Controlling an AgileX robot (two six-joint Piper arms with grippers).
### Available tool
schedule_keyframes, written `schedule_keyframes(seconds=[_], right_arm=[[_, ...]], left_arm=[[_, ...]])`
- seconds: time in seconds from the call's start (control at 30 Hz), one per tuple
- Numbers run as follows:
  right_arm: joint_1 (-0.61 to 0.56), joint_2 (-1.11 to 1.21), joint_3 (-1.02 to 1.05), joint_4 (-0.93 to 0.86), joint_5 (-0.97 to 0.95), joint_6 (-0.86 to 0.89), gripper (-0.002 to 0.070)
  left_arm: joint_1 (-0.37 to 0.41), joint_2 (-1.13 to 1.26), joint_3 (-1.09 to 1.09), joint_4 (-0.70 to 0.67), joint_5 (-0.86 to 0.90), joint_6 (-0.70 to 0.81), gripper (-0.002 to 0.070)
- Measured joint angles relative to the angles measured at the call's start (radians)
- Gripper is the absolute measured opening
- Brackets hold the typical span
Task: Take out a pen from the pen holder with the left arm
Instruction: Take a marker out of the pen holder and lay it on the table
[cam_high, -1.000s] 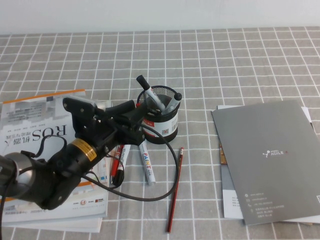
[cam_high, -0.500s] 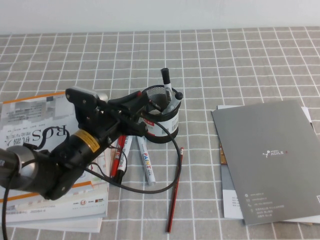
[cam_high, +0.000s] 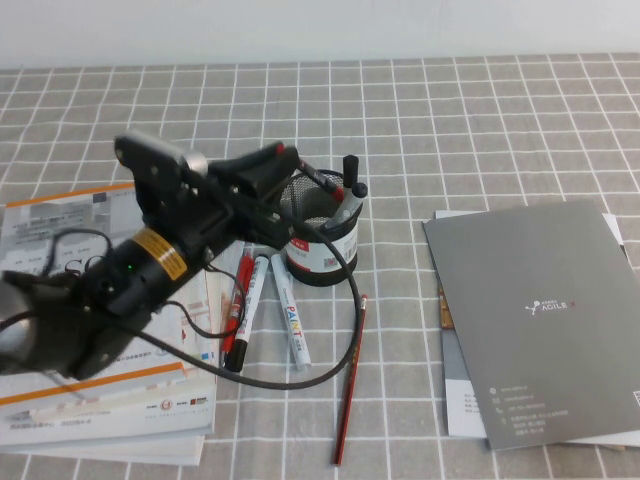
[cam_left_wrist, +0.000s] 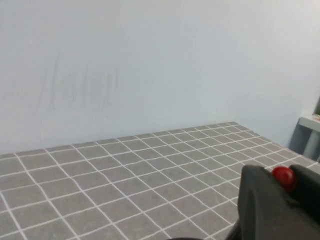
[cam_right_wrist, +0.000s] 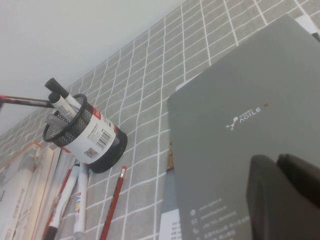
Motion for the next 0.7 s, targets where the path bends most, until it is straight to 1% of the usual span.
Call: schedule_keyframes(seconds=[0.07,0.33,0.4,0.43,0.47,0.5,0.57,0.67,0.7], right_arm=[[0.000,0.000,0.000,0.000,0.000,0.000,-0.0013],[0.000,0.000,0.000,0.000,0.000,0.000,-0.0013],[0.000,0.000,0.000,0.000,0.000,0.000,-0.0013],[0.000,0.000,0.000,0.000,0.000,0.000,-0.0013],[0.000,0.000,0.000,0.000,0.000,0.000,-0.0013],[0.000,0.000,0.000,0.000,0.000,0.000,-0.0013],[0.000,0.000,0.000,0.000,0.000,0.000,-0.0013],[0.000,0.000,0.000,0.000,0.000,0.000,-0.0013],[0.000,0.000,0.000,0.000,0.000,0.000,-0.0013]], left_arm=[[0.000,-0.059,0.000,0.022,0.069,0.002,0.0043],[0.000,-0.342,0.000,0.132,0.449,-0.004,0.0043],[0.000,-0.417,-0.002,0.172,0.554,-0.041,0.0043],[0.000,-0.459,-0.011,0.207,0.618,-0.088,0.0043],[0.000,-0.507,-0.025,0.259,0.690,-0.164,0.0043],[0.000,-0.537,-0.041,0.315,0.750,-0.271,0.0043],[0.000,-0.601,-0.084,0.507,0.881,-0.553,0.0043],[0.000,-0.667,-0.116,0.809,0.940,-0.918,0.0042],[0.000,-0.678,-0.119,0.905,0.935,-1.005,0.0042]])
